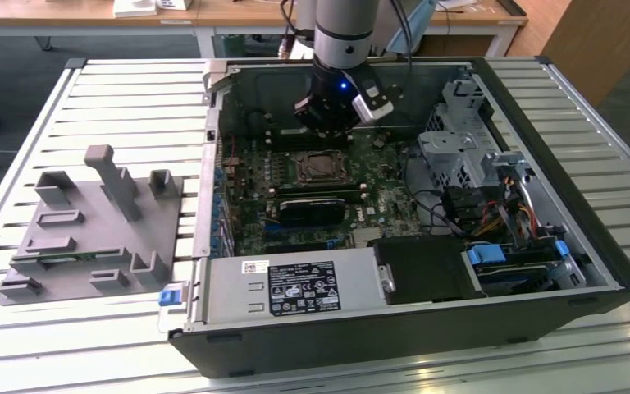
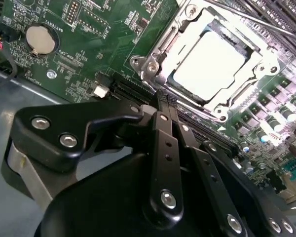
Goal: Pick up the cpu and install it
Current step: 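Install the first cpu locking lever, then install the second cpu locking lever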
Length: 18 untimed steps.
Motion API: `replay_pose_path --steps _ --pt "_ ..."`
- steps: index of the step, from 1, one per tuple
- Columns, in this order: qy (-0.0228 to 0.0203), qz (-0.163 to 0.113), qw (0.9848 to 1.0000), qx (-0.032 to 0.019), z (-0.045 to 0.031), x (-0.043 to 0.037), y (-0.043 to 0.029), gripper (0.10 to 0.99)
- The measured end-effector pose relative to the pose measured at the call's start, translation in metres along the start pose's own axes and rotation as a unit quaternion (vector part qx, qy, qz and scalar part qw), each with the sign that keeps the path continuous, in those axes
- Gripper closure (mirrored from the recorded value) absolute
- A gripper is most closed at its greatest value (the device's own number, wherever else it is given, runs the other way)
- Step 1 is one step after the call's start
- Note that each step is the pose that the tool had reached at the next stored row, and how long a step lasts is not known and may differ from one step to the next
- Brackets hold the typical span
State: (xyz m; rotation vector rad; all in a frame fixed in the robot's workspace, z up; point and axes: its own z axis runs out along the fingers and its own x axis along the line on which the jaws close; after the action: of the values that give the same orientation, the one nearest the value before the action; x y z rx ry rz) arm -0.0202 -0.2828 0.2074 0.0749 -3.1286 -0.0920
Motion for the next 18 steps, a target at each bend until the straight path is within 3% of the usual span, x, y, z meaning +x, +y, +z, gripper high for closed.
replay_pose_path --steps 5,18 --pt "0.0001 0.000 1.0000 0.0001 -0.0002 0.0002 -0.0061 0.980" --pt "0.0001 0.000 1.0000 0.0002 -0.0005 -0.0001 -0.0112 0.980"
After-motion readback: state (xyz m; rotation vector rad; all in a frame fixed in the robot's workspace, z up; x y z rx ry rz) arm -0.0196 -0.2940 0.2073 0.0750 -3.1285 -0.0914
